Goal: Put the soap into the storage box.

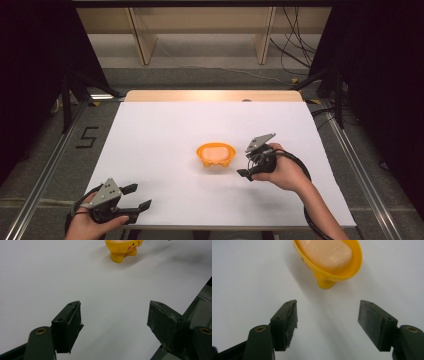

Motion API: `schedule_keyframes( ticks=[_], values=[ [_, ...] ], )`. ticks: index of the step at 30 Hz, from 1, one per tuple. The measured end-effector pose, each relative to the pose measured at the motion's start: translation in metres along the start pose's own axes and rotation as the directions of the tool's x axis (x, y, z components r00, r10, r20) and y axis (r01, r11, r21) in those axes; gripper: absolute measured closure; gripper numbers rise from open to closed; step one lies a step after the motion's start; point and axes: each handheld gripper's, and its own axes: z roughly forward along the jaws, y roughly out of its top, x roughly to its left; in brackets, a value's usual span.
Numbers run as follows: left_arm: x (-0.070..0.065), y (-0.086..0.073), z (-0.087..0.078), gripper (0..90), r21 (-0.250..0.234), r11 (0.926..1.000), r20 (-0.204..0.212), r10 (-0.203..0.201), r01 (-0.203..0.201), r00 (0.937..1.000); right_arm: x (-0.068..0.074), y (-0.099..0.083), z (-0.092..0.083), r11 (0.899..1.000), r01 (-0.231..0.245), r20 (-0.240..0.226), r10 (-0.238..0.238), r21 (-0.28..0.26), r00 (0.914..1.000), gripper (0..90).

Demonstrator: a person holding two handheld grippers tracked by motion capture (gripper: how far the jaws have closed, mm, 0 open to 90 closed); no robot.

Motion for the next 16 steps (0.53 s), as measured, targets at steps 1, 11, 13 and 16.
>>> schedule_keyframes(
  ticks=[1,11,13,16],
  values=[
    [0.0,0.0,0.0,26.9,0.0,1.0,0.0,0.0,0.0,1.0,0.0,0.0,0.0,1.0,0.0,0.0,0.0,0.0,1.0,32.9],
    [0.0,0.0,0.0,26.9,0.001,1.0,0.006,0.006,-0.006,1.0,0.004,-0.026,0.003,0.999,-0.05,0.0,0.05,-0.005,0.9988,33.1],
    [0.0,0.0,0.001,26.9,0.001,1.0,0.007,0.006,-0.006,1.0,0.004,-0.027,0.005,0.998,-0.054,0.012,0.054,-0.017,0.9985,33.0],
    [-0.001,0.0,0.0,26.9,0.0,0.9999,0.0,-0.014,0.014,0.9999,0.004,-0.028,0.006,0.999,-0.047,0.01,0.047,-0.012,0.9988,33.3]
  ],
)
